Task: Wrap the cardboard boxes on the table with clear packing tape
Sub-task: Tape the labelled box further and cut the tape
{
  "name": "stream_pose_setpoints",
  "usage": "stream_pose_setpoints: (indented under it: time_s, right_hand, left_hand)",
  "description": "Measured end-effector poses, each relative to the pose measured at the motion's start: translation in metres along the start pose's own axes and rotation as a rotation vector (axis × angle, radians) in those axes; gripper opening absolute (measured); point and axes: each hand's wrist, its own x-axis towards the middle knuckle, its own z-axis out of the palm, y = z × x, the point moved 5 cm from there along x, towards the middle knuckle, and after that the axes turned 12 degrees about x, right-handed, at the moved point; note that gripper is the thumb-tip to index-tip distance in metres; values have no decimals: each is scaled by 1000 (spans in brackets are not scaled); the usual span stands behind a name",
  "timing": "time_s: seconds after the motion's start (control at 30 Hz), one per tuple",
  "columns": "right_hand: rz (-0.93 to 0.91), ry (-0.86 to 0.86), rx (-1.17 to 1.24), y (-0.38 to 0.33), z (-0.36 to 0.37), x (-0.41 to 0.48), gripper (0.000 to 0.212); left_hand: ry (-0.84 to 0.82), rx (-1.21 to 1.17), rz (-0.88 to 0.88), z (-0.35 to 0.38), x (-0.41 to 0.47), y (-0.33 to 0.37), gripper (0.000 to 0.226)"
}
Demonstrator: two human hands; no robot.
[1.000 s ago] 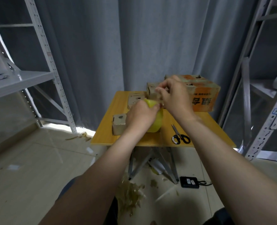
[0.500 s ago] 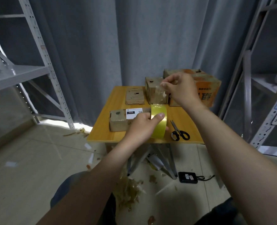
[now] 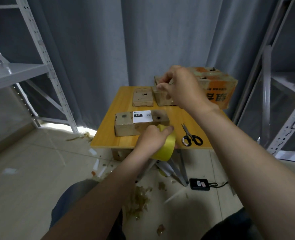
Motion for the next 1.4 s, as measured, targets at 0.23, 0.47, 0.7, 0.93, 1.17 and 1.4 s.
stream_pose_setpoints:
  time_s: [0.23,0.47,0.7,0.93,1.17,1.4]
  right_hand:
    - [55,30,53,4,-11,10,7]
    - [36,28,77,0,-7,5,19]
    - [158,51,357,26,-4,12,16]
    - [268,-20,329,85,35,38,8]
    - [330,-147,352,136,81,53,5]
    - [362,-174,354,165,111,61,12]
  left_hand:
    - [-148,-87,112,11,-24,7,82]
    - [-125,-8,-15,3,-23,3,86]
    - [-342,-205,-147,3,-47,-5,44]
    - [-443,-417,-177,2,-53,-2,45]
    - [-393,-364,-219,-1,-29,-9,49]
    - [-372,-415,-275,-6,-8,-16,39]
